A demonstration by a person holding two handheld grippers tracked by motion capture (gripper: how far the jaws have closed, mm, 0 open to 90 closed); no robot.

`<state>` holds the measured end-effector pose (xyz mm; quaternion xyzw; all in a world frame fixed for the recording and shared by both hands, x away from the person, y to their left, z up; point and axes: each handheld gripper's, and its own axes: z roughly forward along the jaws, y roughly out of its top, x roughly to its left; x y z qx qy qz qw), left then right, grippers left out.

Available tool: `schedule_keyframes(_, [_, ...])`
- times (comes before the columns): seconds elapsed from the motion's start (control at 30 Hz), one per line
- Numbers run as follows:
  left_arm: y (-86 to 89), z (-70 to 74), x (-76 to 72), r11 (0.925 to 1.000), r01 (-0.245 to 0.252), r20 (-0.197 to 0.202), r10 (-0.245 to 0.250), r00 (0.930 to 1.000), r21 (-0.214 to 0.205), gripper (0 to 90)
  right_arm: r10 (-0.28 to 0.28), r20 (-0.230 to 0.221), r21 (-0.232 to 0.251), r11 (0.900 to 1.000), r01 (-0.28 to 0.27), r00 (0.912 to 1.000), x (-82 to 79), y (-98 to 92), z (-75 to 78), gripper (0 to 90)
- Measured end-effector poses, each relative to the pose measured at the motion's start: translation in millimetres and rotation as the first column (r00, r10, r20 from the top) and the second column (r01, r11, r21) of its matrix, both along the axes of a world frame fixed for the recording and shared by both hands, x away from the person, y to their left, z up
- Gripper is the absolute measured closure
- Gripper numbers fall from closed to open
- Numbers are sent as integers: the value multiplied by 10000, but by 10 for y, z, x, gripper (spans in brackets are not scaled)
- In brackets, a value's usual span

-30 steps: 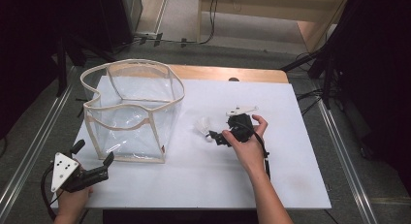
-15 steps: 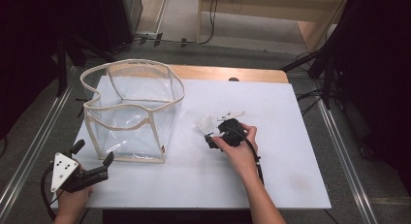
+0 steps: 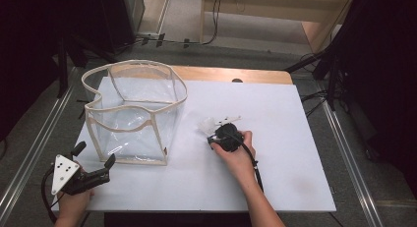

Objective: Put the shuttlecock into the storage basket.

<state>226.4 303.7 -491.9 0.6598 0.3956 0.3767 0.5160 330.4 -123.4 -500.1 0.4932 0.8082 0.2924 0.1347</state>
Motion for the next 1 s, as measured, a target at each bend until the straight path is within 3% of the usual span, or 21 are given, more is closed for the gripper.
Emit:
schedule_keyframes(0.07, [1,0,0,10000,-4,-6,4,10000,-8,23,-274,13,-1,9996,274,9996,4,8,-22,567])
schedule_keyframes(0.17, [1,0,1,10000,-6,-5,6,10000,-12,23,-206,52,-58,9998,207,9998,1,24,-27,621])
schedule_keyframes(0.47, [1,0,2,10000,-20,-11,20,10000,-31,23,-107,137,219,9997,104,9998,6,8,9,625])
schedule_keyframes(1.0, [-4,-1,-5,10000,-26,-9,26,10000,47,23,-412,1051,790,9963,330,9936,-41,-161,315,626])
